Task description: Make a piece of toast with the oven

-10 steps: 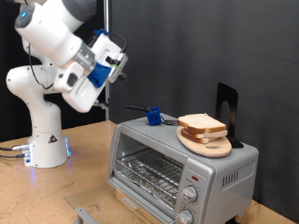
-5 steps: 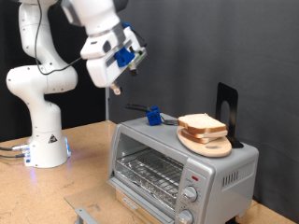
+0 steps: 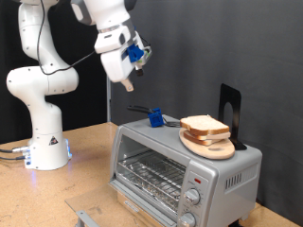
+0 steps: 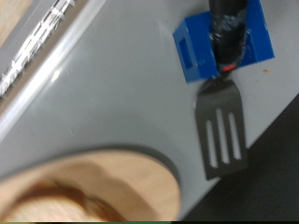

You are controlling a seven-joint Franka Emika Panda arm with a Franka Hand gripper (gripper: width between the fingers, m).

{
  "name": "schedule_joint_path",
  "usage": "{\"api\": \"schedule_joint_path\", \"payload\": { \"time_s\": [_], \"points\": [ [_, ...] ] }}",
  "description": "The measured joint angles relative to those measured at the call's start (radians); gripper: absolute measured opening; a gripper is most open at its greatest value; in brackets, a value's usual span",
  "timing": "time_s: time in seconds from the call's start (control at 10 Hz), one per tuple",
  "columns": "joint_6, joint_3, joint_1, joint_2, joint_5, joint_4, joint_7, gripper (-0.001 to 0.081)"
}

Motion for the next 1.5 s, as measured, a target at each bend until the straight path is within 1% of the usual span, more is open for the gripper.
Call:
{"api": "schedule_joint_path", "payload": {
  "time_s": [0.1,0.2,0.4,0.5,0.7,0.8,0.9,1.0,1.1,1.2,1.3,1.5],
  "points": [
    [0.022,0.021,0.014,-0.028,-0.001,-0.011,-0.03,0.0808],
    [0.024,0.036,0.028,-0.062,-0.001,-0.022,-0.048,0.0808],
    [-0.022,0.056,0.051,-0.13,-0.001,-0.046,-0.051,0.0808],
    [-0.042,0.063,0.056,-0.159,0.001,-0.058,-0.043,0.0808],
    [-0.03,0.084,0.053,-0.196,0.001,-0.082,0.015,0.0808],
    [0.011,0.099,0.045,-0.204,-0.001,-0.095,0.051,0.0808],
    [0.027,0.112,0.039,-0.207,-0.003,-0.106,0.076,0.0808],
    [0.026,0.114,0.035,-0.206,-0.004,-0.107,0.087,0.0808],
    [0.026,0.114,0.035,-0.206,-0.004,-0.107,0.084,0.0808],
    [0.046,0.115,0.035,-0.206,-0.004,-0.112,0.067,0.0808],
    [0.074,0.118,0.036,-0.205,-0.004,-0.125,0.038,0.0808],
    [0.096,0.127,0.036,-0.193,-0.004,-0.143,0.013,0.0808]
  ]
}}
